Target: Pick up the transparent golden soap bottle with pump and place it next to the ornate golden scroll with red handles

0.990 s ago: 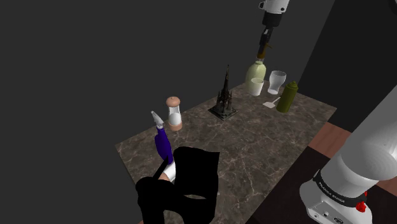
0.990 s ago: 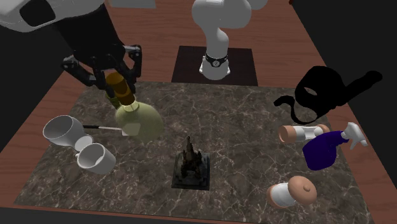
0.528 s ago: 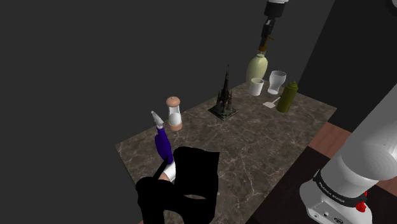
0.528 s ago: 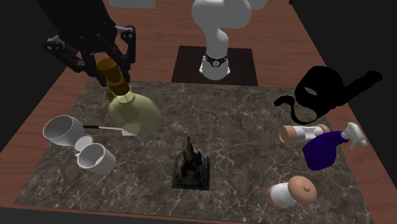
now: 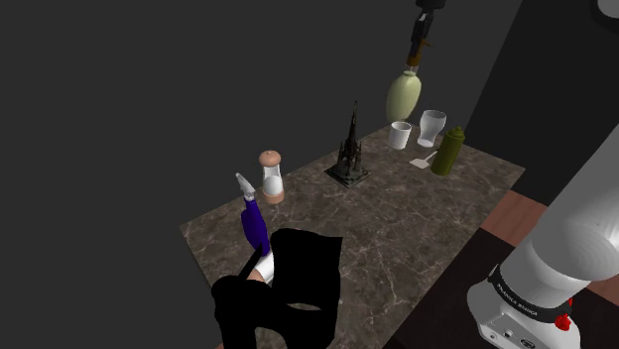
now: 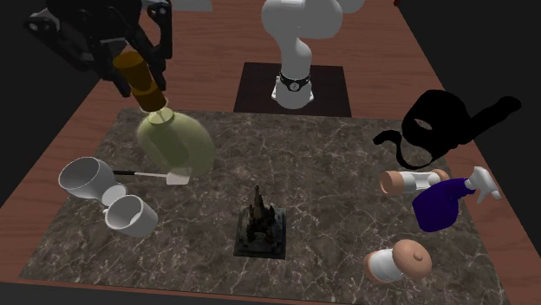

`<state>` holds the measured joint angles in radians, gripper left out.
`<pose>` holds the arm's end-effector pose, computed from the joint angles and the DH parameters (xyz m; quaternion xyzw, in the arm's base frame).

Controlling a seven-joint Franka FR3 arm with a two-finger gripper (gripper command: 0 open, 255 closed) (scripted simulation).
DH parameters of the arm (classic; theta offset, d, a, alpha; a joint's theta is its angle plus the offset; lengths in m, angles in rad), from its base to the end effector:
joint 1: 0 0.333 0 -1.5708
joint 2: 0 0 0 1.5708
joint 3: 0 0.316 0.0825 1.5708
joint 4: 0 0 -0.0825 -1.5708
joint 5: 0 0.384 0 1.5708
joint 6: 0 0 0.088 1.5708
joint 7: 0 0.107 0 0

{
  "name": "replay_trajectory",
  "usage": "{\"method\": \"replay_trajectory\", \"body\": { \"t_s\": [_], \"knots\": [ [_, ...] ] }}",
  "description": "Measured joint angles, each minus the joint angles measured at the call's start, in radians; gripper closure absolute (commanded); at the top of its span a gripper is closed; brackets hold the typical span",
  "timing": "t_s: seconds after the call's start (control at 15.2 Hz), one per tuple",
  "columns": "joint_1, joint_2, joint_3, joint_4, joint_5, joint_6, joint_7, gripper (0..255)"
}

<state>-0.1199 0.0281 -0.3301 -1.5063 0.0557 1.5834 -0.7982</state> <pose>0.5123 -0.2377 0.6414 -0.9842 -0.1736 -0.0341 0.0042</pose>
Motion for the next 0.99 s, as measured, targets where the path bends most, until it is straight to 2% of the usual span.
{"method": "replay_trajectory", "body": {
  "t_s": [0.33,0.99],
  "knots": [
    [-0.004,0.022,-0.003,0.096,0.008,-0.075,-0.002,255],
    [-0.028,0.125,-0.015,0.375,0.048,-0.258,-0.011,255]
  ]
}}
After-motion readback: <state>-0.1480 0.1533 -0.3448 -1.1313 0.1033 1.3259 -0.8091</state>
